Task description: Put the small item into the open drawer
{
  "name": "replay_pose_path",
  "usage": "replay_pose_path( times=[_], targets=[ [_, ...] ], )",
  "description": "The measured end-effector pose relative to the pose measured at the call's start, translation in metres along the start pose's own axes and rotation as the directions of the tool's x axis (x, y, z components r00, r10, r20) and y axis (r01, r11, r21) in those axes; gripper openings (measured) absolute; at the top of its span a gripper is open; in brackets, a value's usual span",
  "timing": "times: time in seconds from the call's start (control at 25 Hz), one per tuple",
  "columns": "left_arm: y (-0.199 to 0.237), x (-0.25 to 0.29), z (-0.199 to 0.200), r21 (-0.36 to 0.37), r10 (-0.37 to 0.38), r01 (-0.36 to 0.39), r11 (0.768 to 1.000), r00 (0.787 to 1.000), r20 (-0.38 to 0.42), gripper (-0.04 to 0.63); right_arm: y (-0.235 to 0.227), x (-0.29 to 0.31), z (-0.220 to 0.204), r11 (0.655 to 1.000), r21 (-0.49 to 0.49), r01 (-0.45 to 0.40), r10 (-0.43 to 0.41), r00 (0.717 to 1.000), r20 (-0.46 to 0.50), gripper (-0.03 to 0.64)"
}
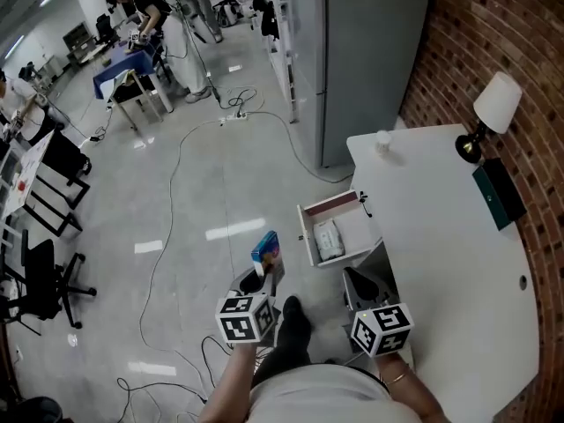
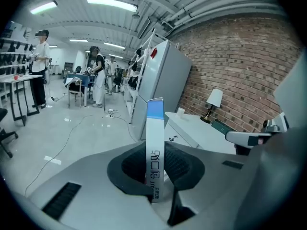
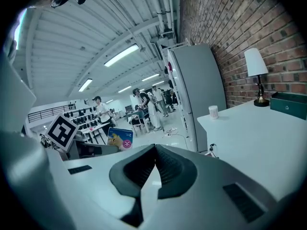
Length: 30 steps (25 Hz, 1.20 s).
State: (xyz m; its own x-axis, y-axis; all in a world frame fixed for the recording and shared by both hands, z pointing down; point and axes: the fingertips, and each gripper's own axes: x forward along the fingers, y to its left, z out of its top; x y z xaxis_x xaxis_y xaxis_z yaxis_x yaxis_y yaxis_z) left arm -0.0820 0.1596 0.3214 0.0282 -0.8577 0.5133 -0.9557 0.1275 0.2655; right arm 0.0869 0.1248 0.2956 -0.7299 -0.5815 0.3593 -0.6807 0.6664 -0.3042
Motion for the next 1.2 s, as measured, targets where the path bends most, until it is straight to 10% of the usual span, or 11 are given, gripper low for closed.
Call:
replay_pose_path(
  times=[0.56,1.2],
  targets=[
    [0.115,0.136,0.065,0.024,-0.082,0.085,0.996,0.991,-0.105,0.083,-0.016,0.157,0.039,0.984,0.056,0.171,-0.17,0.985,-0.029,0.008],
    [0.071,0.291,-0.014,0.044,-0.199,0.223,0.974,0.93,-0.309,0.083,-0.127,0.201,-0.044,0.938,0.162,0.307,-0.288,0.949,-0.132,0.008]
  ],
)
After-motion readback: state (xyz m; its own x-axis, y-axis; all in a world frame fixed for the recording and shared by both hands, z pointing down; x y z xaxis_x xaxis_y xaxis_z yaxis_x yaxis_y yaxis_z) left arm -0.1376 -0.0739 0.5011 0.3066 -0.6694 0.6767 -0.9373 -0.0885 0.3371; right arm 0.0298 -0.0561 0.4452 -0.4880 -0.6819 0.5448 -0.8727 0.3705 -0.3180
